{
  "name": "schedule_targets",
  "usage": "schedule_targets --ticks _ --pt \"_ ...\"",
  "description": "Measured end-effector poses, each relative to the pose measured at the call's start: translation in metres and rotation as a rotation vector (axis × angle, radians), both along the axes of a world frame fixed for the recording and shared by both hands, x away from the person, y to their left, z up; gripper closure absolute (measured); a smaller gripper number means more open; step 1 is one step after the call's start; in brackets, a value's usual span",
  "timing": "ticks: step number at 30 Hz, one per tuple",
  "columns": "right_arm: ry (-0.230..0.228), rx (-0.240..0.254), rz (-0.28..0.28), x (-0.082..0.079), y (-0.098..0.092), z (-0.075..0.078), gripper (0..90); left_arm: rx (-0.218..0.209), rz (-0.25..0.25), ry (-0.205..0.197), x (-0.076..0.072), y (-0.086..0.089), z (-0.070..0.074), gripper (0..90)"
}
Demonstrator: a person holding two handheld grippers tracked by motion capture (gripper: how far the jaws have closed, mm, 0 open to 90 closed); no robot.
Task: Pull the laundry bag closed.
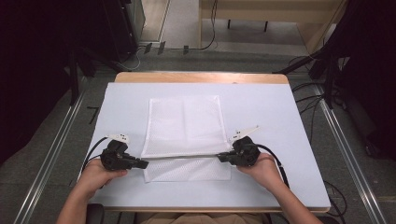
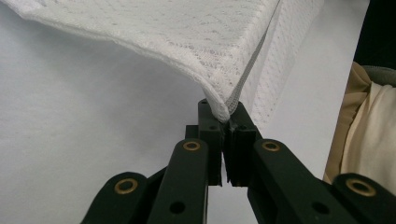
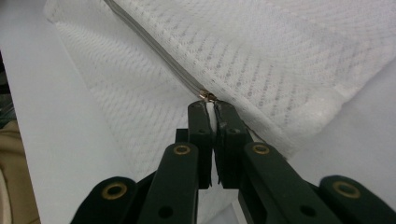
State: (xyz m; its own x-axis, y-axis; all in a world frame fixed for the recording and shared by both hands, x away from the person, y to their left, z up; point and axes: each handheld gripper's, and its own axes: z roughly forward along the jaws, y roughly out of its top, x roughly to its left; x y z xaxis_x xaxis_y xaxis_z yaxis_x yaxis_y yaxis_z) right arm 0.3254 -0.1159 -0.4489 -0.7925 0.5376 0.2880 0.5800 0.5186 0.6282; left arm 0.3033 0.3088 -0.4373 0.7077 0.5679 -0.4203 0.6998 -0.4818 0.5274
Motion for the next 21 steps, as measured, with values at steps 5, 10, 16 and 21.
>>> schedule_targets --ticks 5,10,16,21 --pt "-0.005 0.006 -0.013 0.001 -0.009 0.003 88.2 -0.003 0.001 0.003 0.000 0.000 0.000 88.0" --pt "0.004 0.007 -0.009 -0.002 -0.013 0.003 88.2 -0.002 -0.005 0.016 0.000 0.000 -0.001 87.9" --pt "-0.012 -0.023 0.000 -0.005 -0.012 0.004 88.0 -0.003 -0.003 0.026 0.001 -0.002 -0.002 86.9" --pt "-0.028 -0.029 0.001 -0.007 -0.007 0.004 87.6 -0.021 0.022 0.048 0.002 0.001 -0.003 82.7"
